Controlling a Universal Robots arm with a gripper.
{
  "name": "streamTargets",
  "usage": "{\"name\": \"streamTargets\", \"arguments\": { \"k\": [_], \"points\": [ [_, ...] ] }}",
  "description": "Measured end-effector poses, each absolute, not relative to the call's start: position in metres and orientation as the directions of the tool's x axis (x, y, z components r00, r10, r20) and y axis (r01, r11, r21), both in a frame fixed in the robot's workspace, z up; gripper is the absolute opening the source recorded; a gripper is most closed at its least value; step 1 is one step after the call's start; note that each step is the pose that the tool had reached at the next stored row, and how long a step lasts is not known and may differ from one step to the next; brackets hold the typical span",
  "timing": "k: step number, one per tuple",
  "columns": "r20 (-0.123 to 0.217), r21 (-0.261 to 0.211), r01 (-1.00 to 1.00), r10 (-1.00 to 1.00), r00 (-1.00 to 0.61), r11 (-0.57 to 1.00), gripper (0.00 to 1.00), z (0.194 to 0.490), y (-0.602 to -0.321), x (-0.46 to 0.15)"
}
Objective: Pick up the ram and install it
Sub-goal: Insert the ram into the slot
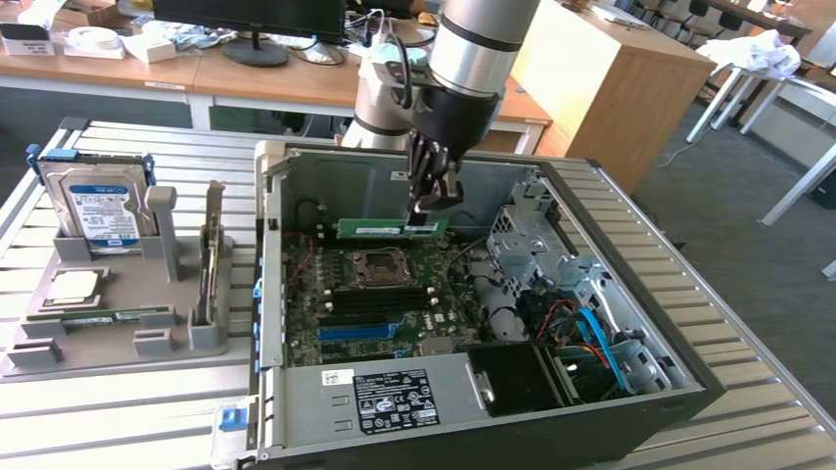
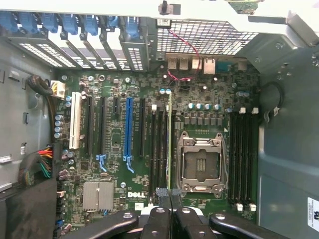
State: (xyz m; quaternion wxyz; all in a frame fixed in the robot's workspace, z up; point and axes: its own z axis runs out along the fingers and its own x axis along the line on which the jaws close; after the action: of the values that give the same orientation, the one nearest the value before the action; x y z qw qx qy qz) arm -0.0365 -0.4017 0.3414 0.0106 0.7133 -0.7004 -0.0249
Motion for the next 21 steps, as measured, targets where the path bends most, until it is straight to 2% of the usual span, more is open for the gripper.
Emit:
{"name": "streamTargets", "arguments": {
  "k": [10, 21],
  "points": [
    [-0.021, 0.050, -0.999, -1.000, 0.018, -0.019, 0.11, 0.341, -0.417, -0.037],
    [-0.021, 0.050, -0.999, -1.000, 0.018, -0.019, 0.11, 0.338, -0.418, -0.037]
  ]
}}
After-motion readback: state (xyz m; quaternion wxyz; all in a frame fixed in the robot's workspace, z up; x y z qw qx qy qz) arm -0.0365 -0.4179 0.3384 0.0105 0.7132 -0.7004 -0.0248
